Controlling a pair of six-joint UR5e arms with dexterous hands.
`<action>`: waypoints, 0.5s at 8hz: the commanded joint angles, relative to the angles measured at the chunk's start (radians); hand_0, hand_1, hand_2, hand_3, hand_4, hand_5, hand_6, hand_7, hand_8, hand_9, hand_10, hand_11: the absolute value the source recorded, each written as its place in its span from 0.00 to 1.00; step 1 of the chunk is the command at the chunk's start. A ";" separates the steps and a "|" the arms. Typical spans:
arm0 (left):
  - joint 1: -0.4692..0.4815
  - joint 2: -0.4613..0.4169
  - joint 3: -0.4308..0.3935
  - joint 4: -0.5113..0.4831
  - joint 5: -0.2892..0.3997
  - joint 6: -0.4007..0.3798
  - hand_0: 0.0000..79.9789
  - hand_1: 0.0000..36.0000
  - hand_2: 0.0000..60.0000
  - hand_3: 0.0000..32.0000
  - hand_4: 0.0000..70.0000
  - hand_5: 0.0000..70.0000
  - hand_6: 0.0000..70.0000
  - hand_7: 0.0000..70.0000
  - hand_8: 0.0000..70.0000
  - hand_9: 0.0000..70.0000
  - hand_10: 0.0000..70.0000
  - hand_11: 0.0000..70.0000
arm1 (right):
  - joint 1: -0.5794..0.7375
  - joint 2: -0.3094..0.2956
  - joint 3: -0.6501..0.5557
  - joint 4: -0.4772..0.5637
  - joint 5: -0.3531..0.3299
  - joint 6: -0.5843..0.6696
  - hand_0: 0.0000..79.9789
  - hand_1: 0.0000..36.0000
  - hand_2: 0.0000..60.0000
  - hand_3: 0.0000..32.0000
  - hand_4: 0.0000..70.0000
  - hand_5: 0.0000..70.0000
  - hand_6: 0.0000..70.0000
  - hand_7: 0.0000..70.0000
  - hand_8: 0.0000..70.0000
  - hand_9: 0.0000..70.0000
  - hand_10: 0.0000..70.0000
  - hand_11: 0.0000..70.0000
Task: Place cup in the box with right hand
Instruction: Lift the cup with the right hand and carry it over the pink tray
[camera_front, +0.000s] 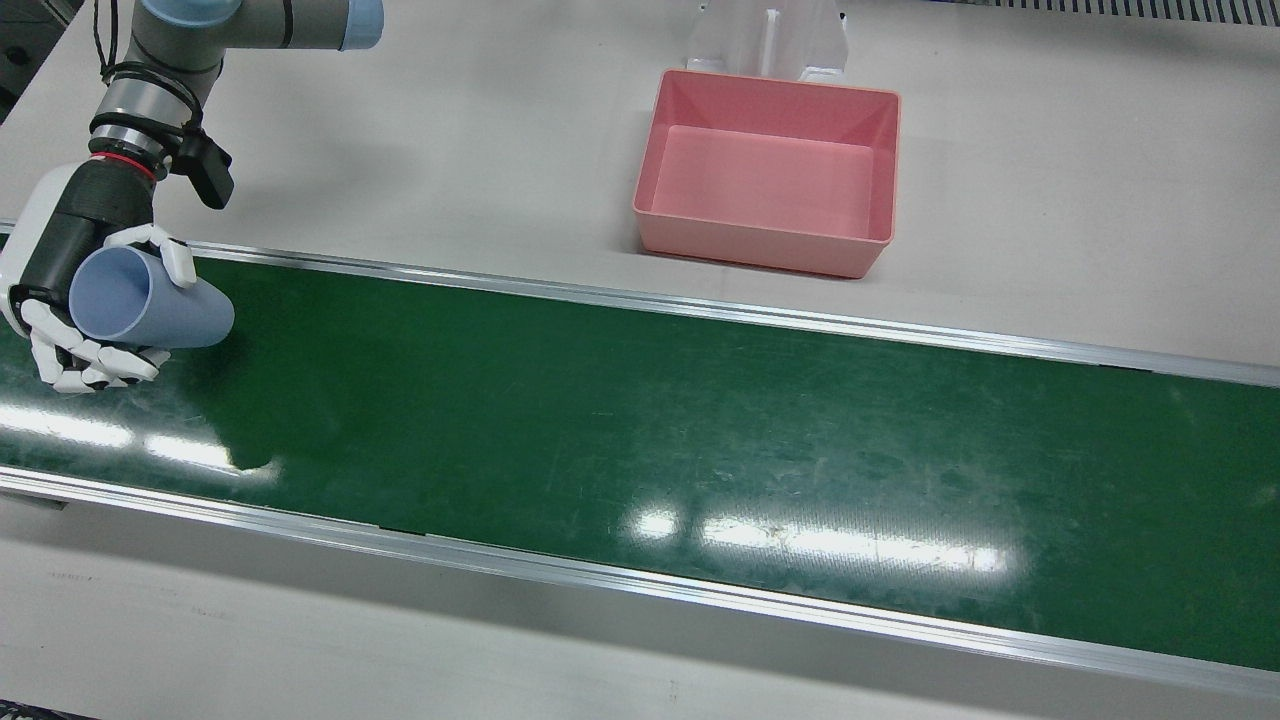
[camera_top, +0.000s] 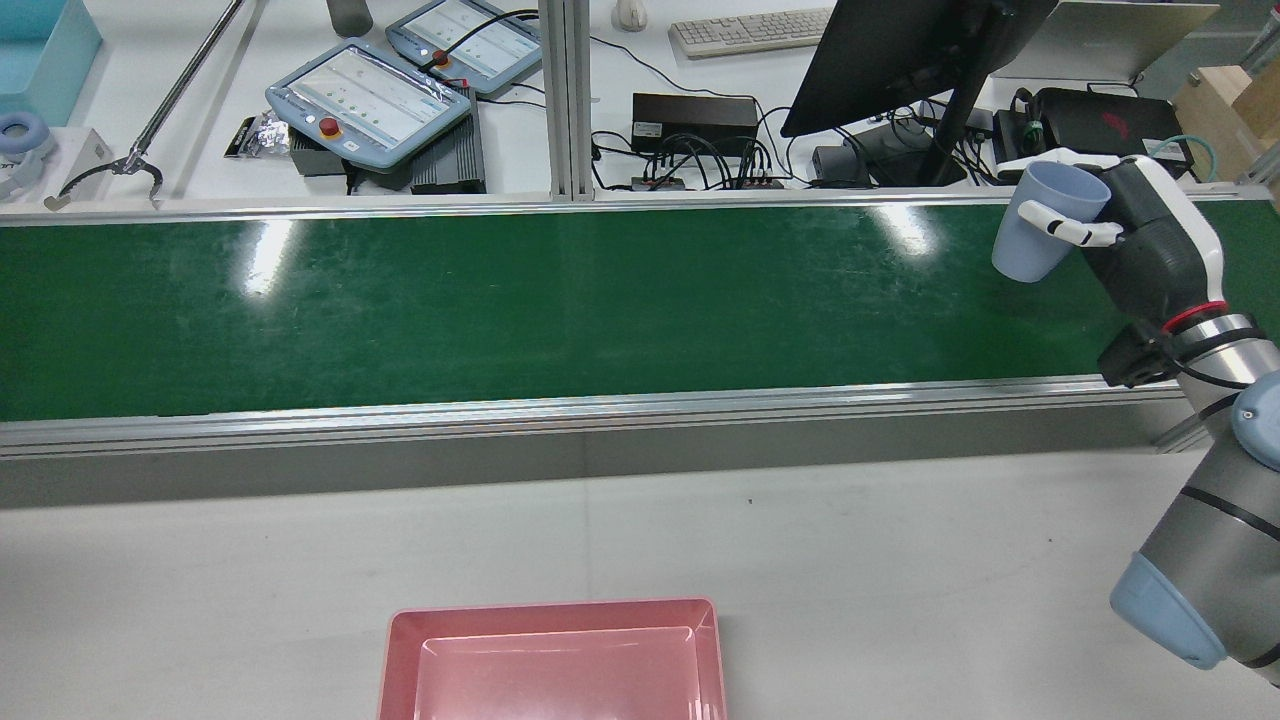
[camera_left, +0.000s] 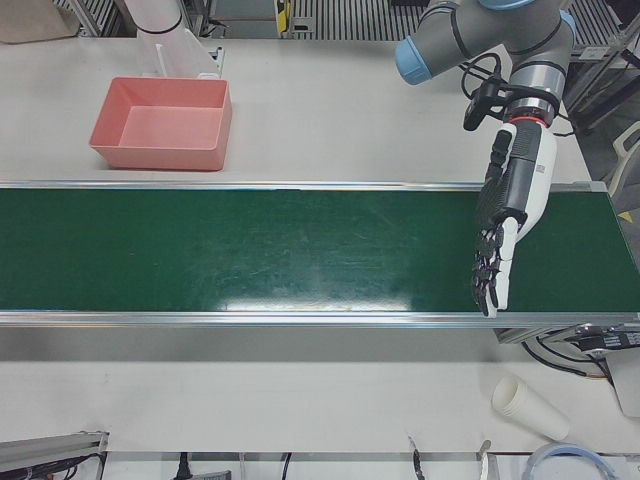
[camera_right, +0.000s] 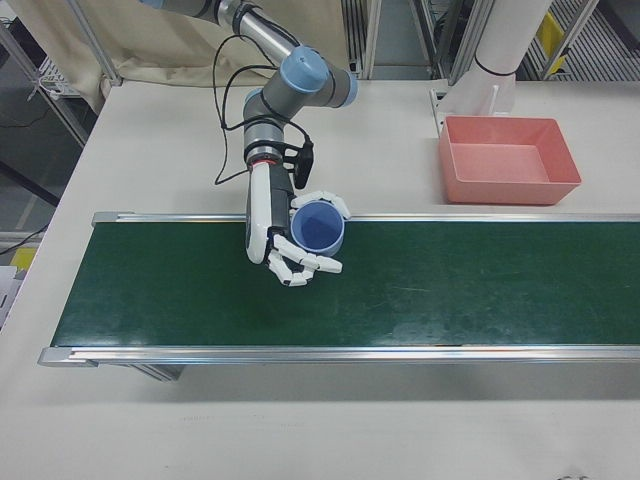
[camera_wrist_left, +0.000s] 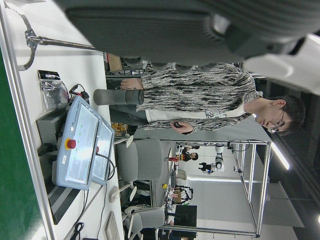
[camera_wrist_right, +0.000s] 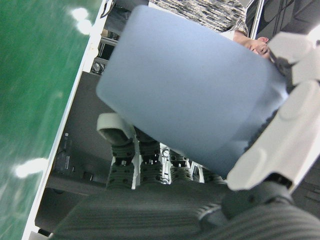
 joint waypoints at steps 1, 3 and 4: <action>0.000 0.000 0.000 -0.001 0.000 -0.001 0.00 0.00 0.00 0.00 0.00 0.00 0.00 0.00 0.00 0.00 0.00 0.00 | -0.094 -0.034 0.203 0.000 0.000 -0.070 0.62 0.64 0.79 0.00 0.36 0.19 0.45 1.00 0.74 1.00 0.63 0.90; 0.000 0.000 0.000 -0.001 0.000 -0.001 0.00 0.00 0.00 0.00 0.00 0.00 0.00 0.00 0.00 0.00 0.00 0.00 | -0.258 -0.023 0.357 -0.008 0.006 -0.279 0.64 0.67 0.72 0.00 0.38 0.20 0.45 1.00 0.73 1.00 0.62 0.89; 0.000 0.000 -0.001 0.001 0.000 0.000 0.00 0.00 0.00 0.00 0.00 0.00 0.00 0.00 0.00 0.00 0.00 0.00 | -0.361 0.033 0.374 -0.011 0.013 -0.342 0.64 0.65 0.70 0.00 0.39 0.20 0.45 1.00 0.73 1.00 0.62 0.89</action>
